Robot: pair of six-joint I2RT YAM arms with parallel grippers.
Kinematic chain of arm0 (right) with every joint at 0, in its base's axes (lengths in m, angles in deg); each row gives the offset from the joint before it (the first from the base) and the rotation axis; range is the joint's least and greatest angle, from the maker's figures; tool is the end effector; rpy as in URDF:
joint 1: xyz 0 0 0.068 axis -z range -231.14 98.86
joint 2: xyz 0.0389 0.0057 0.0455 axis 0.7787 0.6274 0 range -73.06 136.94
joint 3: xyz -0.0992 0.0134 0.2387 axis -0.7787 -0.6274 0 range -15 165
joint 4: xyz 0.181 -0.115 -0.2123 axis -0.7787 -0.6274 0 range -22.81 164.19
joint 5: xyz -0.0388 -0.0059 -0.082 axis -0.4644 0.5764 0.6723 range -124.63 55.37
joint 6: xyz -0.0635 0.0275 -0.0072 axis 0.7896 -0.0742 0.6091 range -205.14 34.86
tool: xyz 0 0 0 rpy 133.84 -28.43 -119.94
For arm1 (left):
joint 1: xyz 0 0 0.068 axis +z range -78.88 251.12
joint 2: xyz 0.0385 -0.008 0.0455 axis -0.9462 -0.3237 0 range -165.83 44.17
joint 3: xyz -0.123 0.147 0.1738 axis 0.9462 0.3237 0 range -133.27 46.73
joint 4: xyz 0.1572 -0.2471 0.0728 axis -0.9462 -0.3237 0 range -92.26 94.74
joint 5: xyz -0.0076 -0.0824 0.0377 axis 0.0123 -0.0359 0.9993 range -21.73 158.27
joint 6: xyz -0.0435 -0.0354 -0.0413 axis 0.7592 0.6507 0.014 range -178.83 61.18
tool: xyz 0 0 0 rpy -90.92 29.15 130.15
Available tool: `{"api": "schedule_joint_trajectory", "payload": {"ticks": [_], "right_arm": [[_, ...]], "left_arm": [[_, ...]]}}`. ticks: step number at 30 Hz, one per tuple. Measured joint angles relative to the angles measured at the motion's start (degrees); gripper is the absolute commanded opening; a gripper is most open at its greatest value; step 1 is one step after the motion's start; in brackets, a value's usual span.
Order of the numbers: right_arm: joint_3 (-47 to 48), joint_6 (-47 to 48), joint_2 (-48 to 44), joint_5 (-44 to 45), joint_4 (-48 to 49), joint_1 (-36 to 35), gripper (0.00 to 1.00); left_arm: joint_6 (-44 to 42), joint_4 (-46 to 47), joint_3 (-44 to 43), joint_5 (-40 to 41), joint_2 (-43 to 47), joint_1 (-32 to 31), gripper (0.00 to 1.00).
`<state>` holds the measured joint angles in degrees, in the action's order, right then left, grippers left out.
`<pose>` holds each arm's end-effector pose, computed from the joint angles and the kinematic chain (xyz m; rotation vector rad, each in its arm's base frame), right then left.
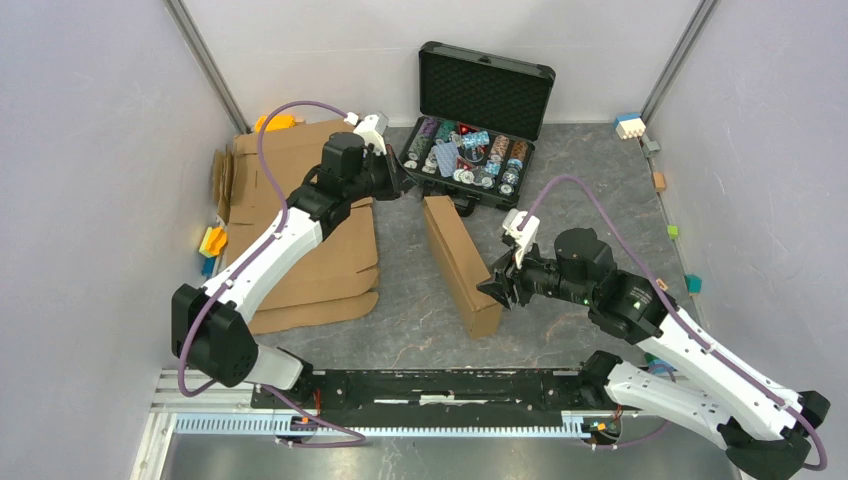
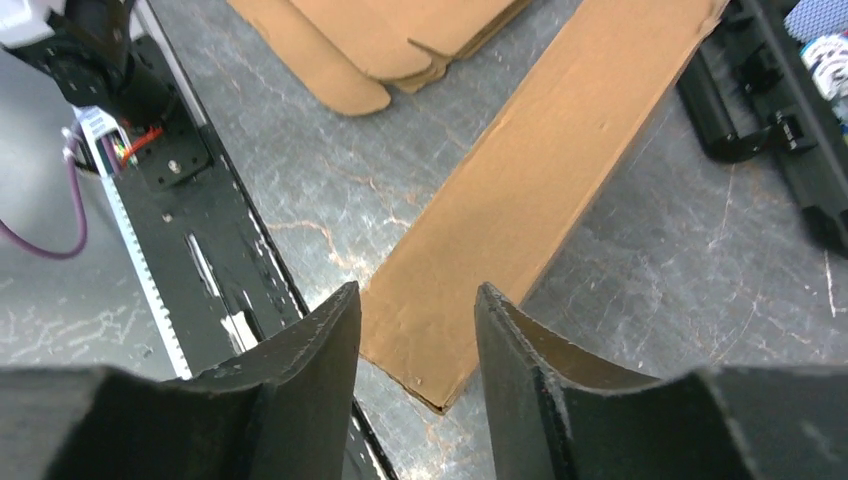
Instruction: Fold the paper box
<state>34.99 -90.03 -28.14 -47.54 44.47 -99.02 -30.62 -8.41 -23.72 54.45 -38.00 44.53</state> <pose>0.1529 0.1878 0.3211 -0.9020 1.8788 0.8032 0.3489 -0.1898 0.3067 0.1322 2.0916 -0.8390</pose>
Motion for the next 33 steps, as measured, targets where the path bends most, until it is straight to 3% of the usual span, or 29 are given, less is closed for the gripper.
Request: {"api": "schedule_joint_trajectory", "payload": {"ticks": [3, 7, 18, 24, 33], "right_arm": [[2.2, -0.1, 0.0, 0.1, 0.2, 0.0, 0.15], [2.6, -0.6, 0.2, 0.0, 0.3, 0.0, 0.00], [-6.6, -1.8, -0.2, -1.9, 3.0, 0.1, 0.00], [-11.4, -2.6, -3.7, -1.7, 7.7, 0.3, 0.00], [-8.4, -2.6, -2.0, -0.8, 5.0, 0.3, 0.00]], "left_arm": [[0.1, 0.9, -0.2, -1.1, 0.5, 0.0, 0.02], [0.7, 2.8, -0.2, -5.4, -0.5, 0.1, 0.02], [1.8, 9.8, 2.9, -13.9, -7.0, 0.2, 0.02], [2.1, 18.7, 8.0, -16.5, -7.2, 0.2, 0.02], [3.2, 23.4, 10.3, -17.4, -7.2, 0.3, 0.02]]}}
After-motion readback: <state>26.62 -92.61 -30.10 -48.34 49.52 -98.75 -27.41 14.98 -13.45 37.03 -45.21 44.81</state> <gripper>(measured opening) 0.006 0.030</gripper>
